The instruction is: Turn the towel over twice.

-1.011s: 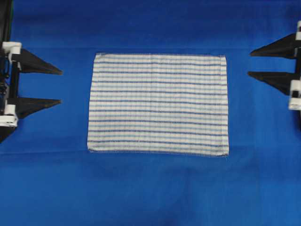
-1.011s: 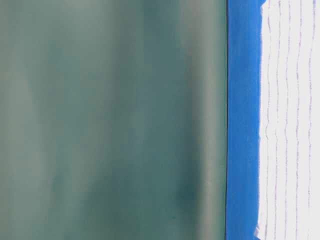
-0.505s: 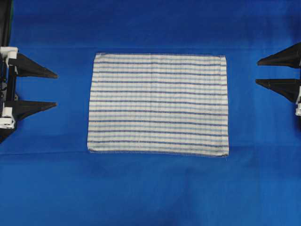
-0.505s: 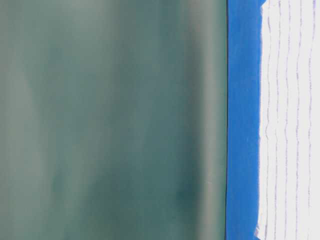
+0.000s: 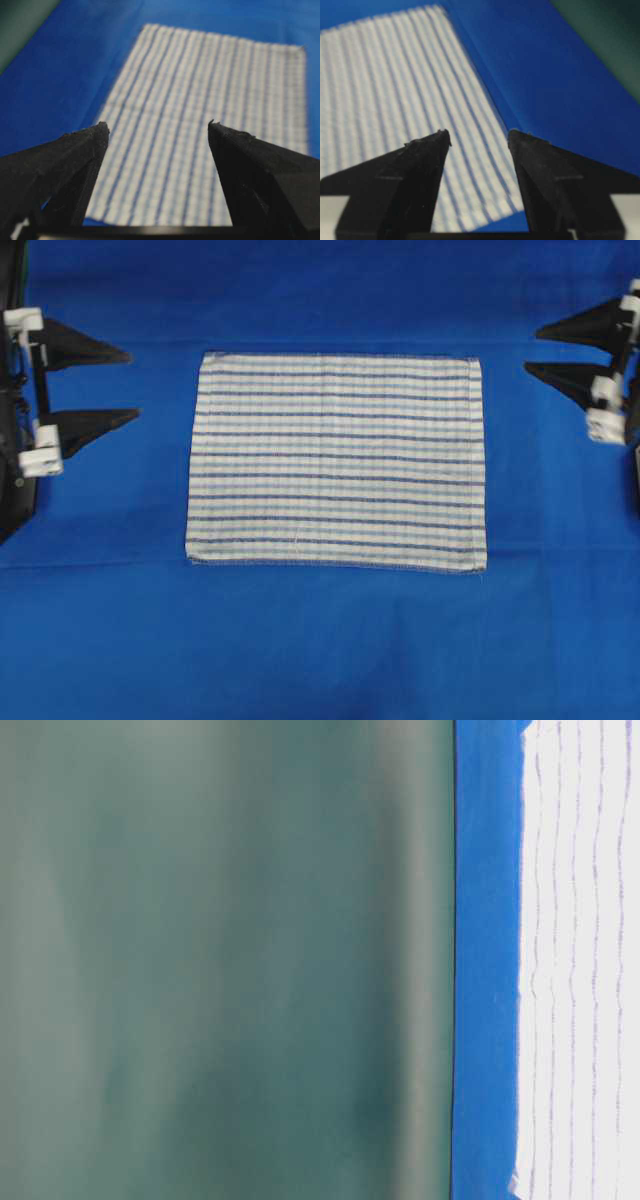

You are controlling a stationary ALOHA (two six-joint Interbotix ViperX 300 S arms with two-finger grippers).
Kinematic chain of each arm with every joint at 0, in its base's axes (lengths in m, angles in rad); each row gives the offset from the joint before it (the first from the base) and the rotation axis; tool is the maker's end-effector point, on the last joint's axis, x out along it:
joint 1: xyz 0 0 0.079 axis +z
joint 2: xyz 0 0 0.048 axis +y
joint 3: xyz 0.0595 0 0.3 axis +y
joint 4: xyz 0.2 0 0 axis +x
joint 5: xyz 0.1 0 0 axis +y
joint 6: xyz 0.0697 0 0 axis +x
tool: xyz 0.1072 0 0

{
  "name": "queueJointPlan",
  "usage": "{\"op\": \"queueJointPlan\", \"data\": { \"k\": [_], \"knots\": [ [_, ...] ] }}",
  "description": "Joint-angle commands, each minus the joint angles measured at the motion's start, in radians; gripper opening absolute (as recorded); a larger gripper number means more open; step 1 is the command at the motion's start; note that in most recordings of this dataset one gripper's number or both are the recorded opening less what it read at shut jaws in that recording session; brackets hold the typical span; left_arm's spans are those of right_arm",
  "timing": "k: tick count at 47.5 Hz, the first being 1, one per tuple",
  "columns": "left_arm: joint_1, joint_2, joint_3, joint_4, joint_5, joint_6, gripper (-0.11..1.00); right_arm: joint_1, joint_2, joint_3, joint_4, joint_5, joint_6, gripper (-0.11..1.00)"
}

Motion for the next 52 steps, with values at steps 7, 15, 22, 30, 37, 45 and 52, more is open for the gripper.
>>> {"op": "queueJointPlan", "data": {
  "k": [7,15,22,30,37,45,52],
  "knots": [
    [0.081,0.189,0.0,0.003,-0.118,0.002,0.76,-0.124,0.239,-0.028,0.0,-0.098,0.003,0.58],
    [0.14,0.376,-0.02,0.003,-0.19,0.002,0.76,-0.147,0.426,-0.077,-0.003,-0.121,0.002,0.58],
    [0.178,0.546,-0.048,0.003,-0.258,0.018,0.76,-0.172,0.569,-0.118,-0.005,-0.138,-0.008,0.58],
    [0.202,0.736,-0.095,0.003,-0.345,0.046,0.76,-0.199,0.68,-0.144,-0.008,-0.189,-0.012,0.58],
    [0.227,0.871,-0.143,0.003,-0.373,0.046,0.76,-0.216,0.758,-0.158,-0.02,-0.236,-0.014,0.58],
    [0.247,0.986,-0.183,0.003,-0.39,0.046,0.76,-0.222,0.815,-0.169,-0.026,-0.244,-0.014,0.58],
    [0.255,1.055,-0.216,-0.002,-0.365,0.046,0.73,-0.222,0.831,-0.175,-0.031,-0.242,-0.018,0.55]
  ]
}}
